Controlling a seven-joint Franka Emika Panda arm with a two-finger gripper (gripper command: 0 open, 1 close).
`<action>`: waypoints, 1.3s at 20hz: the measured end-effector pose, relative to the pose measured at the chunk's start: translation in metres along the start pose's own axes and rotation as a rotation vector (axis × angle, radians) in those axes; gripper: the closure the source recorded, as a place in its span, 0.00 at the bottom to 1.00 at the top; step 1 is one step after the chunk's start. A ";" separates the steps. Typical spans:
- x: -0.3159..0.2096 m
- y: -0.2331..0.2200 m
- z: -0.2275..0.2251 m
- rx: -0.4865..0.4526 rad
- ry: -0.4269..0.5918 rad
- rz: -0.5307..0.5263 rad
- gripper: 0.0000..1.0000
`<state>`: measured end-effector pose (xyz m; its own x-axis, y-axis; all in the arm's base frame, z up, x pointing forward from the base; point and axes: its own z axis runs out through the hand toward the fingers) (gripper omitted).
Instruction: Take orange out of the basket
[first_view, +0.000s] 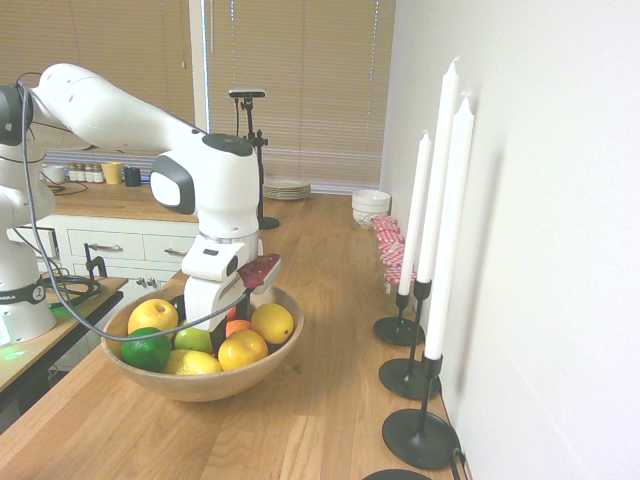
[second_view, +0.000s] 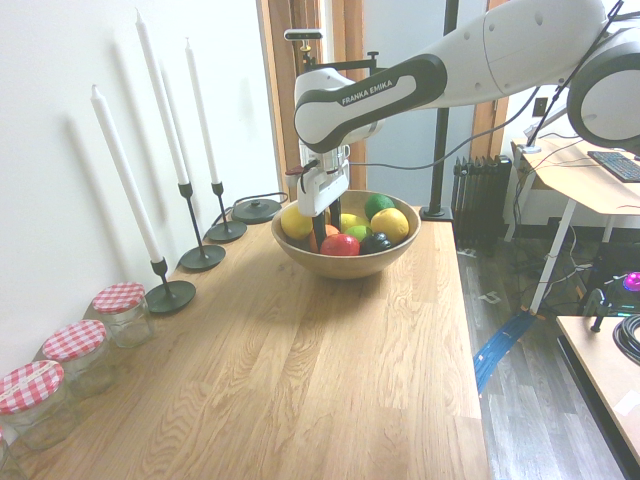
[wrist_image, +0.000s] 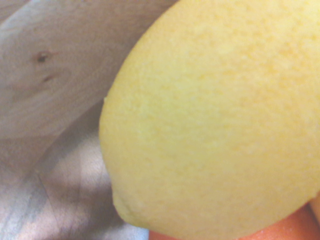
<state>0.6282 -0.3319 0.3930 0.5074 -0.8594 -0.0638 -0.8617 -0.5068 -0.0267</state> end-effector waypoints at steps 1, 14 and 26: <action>-0.001 -0.001 -0.003 0.003 0.004 -0.002 1.00; -0.115 -0.098 -0.128 0.074 0.105 0.021 1.00; -0.291 -0.255 -0.073 0.009 0.113 -0.099 1.00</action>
<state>0.7009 0.0428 0.4909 0.5869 -0.8080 0.0519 -0.8074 -0.5889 -0.0359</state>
